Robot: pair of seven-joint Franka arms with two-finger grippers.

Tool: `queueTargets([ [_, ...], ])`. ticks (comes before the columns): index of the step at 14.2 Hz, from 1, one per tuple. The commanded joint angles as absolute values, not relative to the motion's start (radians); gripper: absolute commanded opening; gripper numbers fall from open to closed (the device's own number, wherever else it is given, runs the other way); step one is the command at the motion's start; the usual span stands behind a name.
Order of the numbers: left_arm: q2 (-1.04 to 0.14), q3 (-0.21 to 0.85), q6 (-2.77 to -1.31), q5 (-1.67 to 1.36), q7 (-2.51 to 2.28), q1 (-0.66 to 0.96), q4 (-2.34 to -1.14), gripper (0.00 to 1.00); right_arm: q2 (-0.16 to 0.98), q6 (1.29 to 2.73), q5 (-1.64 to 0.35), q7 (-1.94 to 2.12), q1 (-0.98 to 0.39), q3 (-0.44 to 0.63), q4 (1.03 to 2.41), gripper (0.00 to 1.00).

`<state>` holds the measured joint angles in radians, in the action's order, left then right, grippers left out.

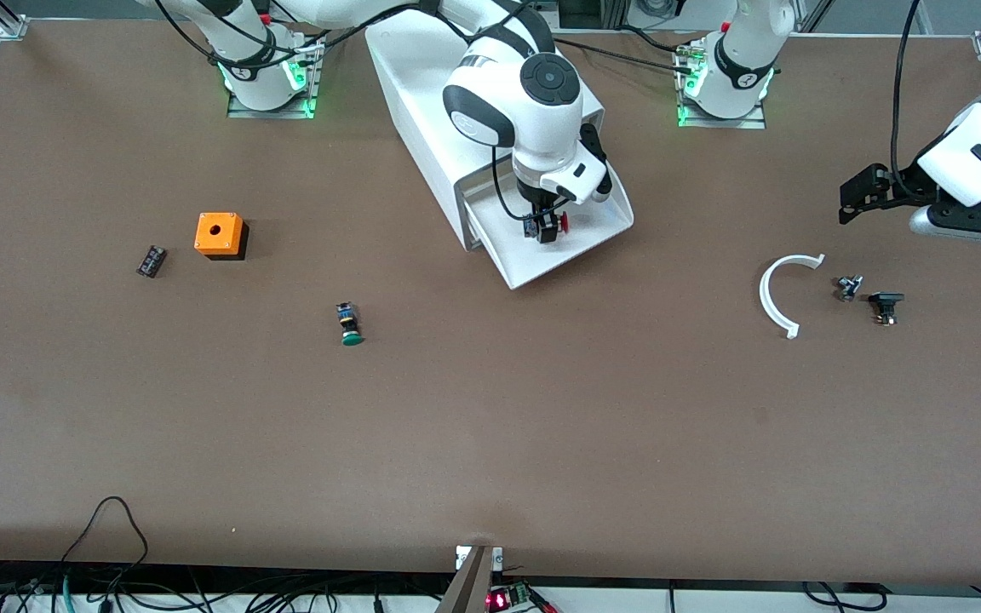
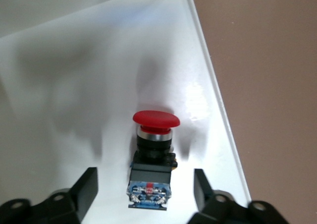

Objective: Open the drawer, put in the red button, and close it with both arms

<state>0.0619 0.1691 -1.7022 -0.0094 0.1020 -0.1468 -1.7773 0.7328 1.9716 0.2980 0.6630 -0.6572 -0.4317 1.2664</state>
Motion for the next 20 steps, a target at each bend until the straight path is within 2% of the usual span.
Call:
queueTargets([
  [1,0.063,0.173,-1.678,0.002,0.092,-0.149,-1.758,1.0,0.7,1.95,0.314,0.643,-0.65,-0.431,1.235,1.0],
  [7,0.06,0.172,-1.678,0.002,0.094,-0.149,-1.758,1.0,0.54,1.922,0.31,0.526,-0.591,-0.374,1.229,1.0],
  [11,0.049,0.175,-1.681,0.002,0.097,-0.146,-1.732,1.0,0.509,1.921,0.302,0.505,-0.49,-0.35,1.181,1.0],
  [15,0.0,0.176,-1.687,-0.028,0.104,-0.14,-1.68,1.0,0.488,1.905,0.241,0.274,-0.411,-0.308,1.187,1.0],
  [18,-0.027,0.208,-1.687,-0.028,0.091,-0.123,-1.674,1.0,0.431,1.824,0.14,0.128,-0.318,-0.287,1.262,1.0],
  [20,-0.043,0.224,-1.759,-0.028,0.046,-0.115,-1.695,1.0,0.408,1.743,0.138,-0.004,-0.27,-0.276,1.281,1.0],
])
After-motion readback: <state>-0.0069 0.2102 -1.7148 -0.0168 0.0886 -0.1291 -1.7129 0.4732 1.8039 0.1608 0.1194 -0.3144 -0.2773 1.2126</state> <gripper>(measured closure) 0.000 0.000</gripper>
